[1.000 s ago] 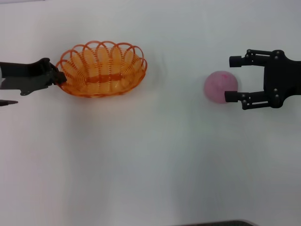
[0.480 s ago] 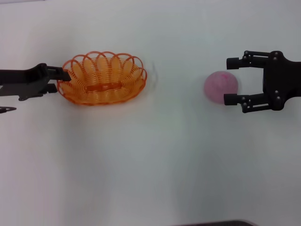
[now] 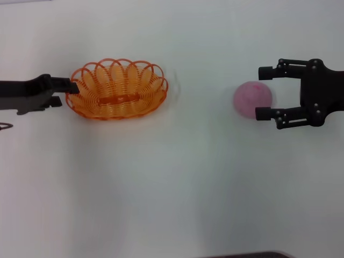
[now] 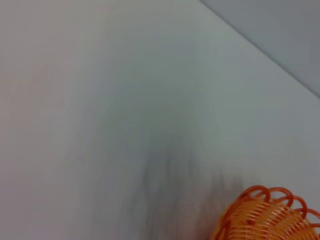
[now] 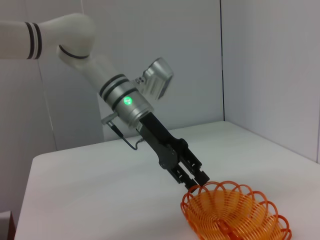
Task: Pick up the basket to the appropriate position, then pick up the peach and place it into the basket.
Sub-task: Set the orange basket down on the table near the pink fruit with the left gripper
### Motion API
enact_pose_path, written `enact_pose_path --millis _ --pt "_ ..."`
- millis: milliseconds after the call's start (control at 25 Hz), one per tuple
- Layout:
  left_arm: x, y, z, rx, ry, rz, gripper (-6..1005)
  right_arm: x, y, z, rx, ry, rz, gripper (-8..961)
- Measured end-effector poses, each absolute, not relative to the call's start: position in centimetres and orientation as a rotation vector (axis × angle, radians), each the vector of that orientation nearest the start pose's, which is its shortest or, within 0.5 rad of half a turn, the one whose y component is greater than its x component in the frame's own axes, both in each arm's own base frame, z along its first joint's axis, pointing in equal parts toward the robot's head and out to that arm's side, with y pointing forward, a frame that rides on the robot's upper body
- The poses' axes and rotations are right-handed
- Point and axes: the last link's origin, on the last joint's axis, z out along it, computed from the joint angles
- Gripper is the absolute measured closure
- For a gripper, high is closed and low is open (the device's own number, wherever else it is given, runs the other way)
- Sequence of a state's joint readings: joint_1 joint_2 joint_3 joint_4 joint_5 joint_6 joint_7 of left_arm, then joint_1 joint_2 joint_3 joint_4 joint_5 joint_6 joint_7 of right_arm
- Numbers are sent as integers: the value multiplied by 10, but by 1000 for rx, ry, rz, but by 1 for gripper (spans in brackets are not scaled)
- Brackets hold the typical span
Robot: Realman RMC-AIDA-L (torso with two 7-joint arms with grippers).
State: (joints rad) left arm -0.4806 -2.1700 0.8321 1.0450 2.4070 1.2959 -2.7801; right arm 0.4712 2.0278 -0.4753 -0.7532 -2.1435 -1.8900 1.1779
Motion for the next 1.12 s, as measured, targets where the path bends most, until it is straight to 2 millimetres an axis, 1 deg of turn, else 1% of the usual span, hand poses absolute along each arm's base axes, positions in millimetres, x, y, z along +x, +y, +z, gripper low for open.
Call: enact_pose_path --millis 40,160,240,360,400,520,640,760,800,840,1000,1120 --pt "-279 353 11 2480 2496 443 415 282 289 52 -2810 322 732 74" --pt "-268 350 23 2632 2303 431 415 281 290 54 -2801 343 748 74" --pt "-261 346 30 2753 2142 421 415 280 291 54 -2797 358 757 75" --pt "-258 339 35 2906 1909 396 414 278 293 55 -2798 382 764 75" --pt "-257 337 35 2933 1851 397 414 278 294 54 -2798 391 765 75" --pt "-255 326 35 3056 1542 389 415 277 296 53 -2795 405 768 76" --pt "-254 318 33 3143 1287 362 417 276 300 50 -2781 434 766 76" --pt "-253 310 28 3197 1049 323 416 276 302 46 -2768 468 766 77" --pt "-253 310 28 3197 1049 323 416 275 303 45 -2766 478 768 77" --pt "-254 307 24 3217 923 301 416 275 303 44 -2764 486 768 77" --pt "-257 304 20 3232 813 284 423 275 303 42 -2756 534 778 78" --pt "-259 302 20 3240 796 292 429 275 303 40 -2753 551 783 78"
